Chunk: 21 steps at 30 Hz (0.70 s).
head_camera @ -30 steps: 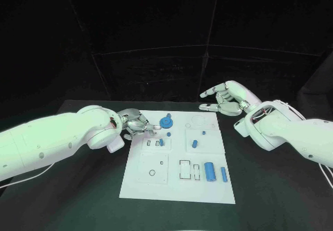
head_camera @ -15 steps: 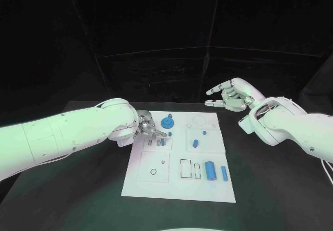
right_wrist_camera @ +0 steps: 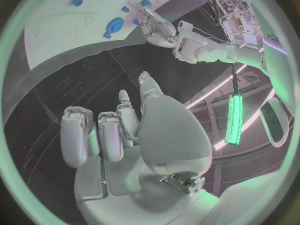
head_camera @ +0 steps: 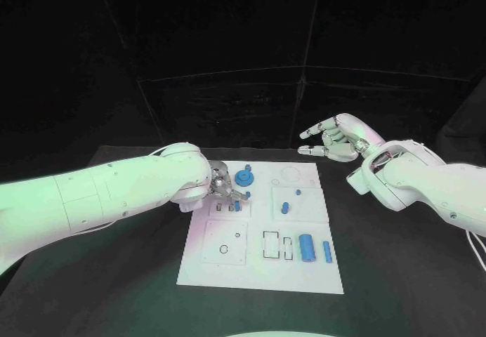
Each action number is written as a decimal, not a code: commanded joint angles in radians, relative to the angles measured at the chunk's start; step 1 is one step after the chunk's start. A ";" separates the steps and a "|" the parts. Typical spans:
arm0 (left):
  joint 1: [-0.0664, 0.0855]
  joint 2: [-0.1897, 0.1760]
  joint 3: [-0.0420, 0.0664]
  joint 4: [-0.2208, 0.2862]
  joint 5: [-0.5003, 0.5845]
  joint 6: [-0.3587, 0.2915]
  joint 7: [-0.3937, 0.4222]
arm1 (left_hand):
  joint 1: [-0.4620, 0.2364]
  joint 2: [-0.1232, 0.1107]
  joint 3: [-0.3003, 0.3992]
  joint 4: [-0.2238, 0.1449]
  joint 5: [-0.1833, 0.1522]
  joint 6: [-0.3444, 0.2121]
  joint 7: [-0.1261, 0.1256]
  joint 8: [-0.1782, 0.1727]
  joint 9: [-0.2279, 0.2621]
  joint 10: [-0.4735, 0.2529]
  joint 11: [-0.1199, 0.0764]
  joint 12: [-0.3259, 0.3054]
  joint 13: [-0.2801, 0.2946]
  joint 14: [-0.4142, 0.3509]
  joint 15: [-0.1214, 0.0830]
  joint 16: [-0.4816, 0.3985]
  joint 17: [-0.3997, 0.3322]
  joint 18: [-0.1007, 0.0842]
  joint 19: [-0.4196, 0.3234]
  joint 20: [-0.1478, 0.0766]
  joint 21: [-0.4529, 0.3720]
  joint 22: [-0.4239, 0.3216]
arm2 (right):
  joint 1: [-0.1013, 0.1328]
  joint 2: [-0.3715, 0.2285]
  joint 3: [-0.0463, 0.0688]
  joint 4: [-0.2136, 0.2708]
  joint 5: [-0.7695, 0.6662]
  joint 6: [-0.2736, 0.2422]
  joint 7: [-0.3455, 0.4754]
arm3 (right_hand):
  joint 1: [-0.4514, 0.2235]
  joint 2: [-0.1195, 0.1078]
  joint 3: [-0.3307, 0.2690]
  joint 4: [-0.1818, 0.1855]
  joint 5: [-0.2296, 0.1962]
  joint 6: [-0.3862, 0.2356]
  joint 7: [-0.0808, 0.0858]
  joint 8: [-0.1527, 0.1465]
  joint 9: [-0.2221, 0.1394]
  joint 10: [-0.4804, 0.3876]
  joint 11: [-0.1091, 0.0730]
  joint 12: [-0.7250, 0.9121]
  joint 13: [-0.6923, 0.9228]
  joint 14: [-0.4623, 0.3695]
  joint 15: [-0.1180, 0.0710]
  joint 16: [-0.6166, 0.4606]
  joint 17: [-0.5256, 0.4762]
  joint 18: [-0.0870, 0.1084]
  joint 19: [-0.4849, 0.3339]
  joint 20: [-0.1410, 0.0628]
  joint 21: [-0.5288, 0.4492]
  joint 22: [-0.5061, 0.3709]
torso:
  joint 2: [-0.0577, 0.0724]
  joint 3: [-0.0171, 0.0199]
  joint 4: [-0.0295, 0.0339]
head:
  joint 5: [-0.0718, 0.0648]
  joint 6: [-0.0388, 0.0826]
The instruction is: Assemble the parts on the task board
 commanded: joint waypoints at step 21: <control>0.002 0.037 -0.005 -0.036 -0.008 0.058 0.006 | 0.047 0.013 -0.005 -0.014 -0.002 -0.021 0.000 0.024 0.027 0.008 -0.001 0.012 0.009 0.104 -0.008 0.003 0.263 -0.010 0.016 -0.003 0.010 0.010 | 0.002 0.013 0.001 -0.009 0.001 0.029 -0.024 | 0.003 0.007 -0.001 -0.007 0.011 0.007 -0.003 0.004 -0.002 -0.004 -0.003 -0.007 0.004 0.075 -0.006 -0.008 0.130 -0.006 -0.006 -0.004 -0.007 0.032 | 0.000 -0.0015 0.0014 | -0.007 -0.012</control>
